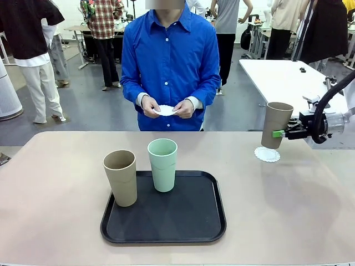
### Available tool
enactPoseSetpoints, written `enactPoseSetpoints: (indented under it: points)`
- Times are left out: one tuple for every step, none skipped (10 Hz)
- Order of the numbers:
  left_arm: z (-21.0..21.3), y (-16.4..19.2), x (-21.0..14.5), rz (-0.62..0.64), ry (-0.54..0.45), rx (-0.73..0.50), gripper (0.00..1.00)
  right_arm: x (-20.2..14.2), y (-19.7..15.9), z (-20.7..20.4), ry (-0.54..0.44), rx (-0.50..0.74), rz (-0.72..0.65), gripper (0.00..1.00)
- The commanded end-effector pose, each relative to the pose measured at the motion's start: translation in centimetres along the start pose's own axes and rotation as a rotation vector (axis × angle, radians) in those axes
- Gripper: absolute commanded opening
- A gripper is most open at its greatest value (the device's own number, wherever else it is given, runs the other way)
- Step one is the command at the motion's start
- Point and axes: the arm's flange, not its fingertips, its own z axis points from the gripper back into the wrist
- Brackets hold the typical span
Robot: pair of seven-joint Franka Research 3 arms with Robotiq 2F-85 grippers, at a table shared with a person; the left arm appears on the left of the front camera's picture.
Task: Place coasters on the table and set cups on them.
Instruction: Pick up one Reusable plastic cup and place it on a coaster set by the human.
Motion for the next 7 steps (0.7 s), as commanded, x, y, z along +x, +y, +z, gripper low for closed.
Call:
enactPoseSetpoints:
  points:
    - [0.2, 0.0, -0.1, -0.007, -0.009, -0.017, 1.00, 0.5, 0.1, 0.1, 0.001, -0.001, -0.001, 0.84]
    - [0.2, 0.0, -0.1, -0.007, -0.009, -0.017, 1.00, 0.5, 0.1, 0.1, 0.001, -0.001, -0.001, 0.84]
    - [0.2, 0.0, -0.1, -0.007, -0.009, -0.017, 1.00, 0.5, 0.1, 0.1, 0.001, -0.001, -0.001, 0.84]
    - [0.2, 0.0, -0.1, -0.007, -0.009, -0.017, 1.00, 0.0, 0.0, 0.0, 0.000, 0.000, 0.000, 0.84]
    - [0.2, 0.0, -0.1, -0.007, -0.009, -0.017, 1.00, -0.4, -0.3, -0.1, 0.013, 0.041, 0.036, 0.84]
    - [0.2, 0.0, -0.1, -0.007, -0.009, -0.017, 1.00, -0.7, -0.5, -0.3, 0.024, 0.072, 0.075, 0.84]
    - [0.2, 0.0, -0.1, -0.007, -0.009, -0.017, 1.00, -1.0, -0.7, -0.5, 0.042, 0.079, 0.107, 0.84]
